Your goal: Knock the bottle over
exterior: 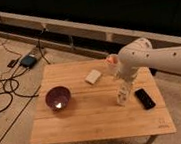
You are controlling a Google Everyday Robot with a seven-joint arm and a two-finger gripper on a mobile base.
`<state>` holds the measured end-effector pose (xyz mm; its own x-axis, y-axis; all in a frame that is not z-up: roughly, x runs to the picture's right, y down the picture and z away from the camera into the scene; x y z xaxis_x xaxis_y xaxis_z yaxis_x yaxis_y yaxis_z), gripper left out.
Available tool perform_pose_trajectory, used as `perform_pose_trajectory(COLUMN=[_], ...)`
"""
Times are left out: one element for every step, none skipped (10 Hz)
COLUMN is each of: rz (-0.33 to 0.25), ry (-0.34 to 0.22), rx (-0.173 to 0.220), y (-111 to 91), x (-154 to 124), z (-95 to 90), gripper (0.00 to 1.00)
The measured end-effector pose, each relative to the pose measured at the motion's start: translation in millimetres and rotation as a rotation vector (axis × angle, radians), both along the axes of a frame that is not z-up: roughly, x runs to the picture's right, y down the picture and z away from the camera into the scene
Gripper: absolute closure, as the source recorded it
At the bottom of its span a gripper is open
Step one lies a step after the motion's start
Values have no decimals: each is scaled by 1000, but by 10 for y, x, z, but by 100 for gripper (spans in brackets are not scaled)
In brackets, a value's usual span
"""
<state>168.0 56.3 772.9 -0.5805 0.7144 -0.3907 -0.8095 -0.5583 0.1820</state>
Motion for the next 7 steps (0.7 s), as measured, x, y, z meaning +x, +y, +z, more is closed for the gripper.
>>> perform_pose_trajectory(rz=[7,17,27,37,41,44,61], ry=[-21,-40,-60,-83,-99,-108,-135], rx=[20,33,43,49,50,49,41], y=[-74,-135,-200,-281,-340,-375,-449], x=[-35,-72,-118,-190,-255,-294,-394], z=[41,76,113,148,170,180,202], gripper=[35,35,35,35,35,35,35])
